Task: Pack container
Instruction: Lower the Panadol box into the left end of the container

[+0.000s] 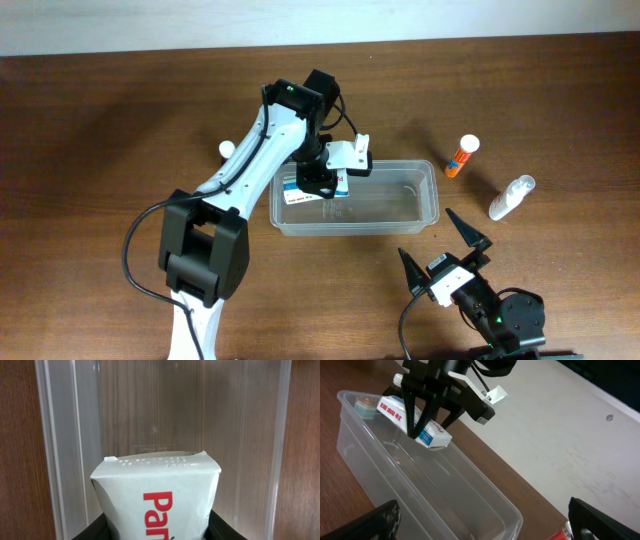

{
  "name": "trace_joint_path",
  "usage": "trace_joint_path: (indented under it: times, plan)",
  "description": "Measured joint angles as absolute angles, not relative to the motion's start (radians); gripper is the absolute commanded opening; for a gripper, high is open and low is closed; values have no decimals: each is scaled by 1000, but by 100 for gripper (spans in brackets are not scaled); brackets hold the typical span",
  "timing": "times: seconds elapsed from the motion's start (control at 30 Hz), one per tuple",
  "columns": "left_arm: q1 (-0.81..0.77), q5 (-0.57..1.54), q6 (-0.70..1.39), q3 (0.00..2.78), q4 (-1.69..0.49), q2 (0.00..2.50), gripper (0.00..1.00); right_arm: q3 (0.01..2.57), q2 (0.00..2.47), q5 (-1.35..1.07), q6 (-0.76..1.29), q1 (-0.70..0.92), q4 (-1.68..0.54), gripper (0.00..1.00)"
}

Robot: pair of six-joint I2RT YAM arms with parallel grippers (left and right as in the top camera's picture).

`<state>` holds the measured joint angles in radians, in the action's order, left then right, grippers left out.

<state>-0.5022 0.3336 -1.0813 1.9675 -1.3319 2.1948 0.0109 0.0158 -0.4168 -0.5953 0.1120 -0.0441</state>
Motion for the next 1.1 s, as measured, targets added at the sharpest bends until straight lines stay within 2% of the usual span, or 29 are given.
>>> trace_joint_path:
  times: [1.1]
  plan:
    - [-502, 333, -1082, 1957, -1321, 2201, 43, 11, 16, -417, -595, 112, -44, 98]
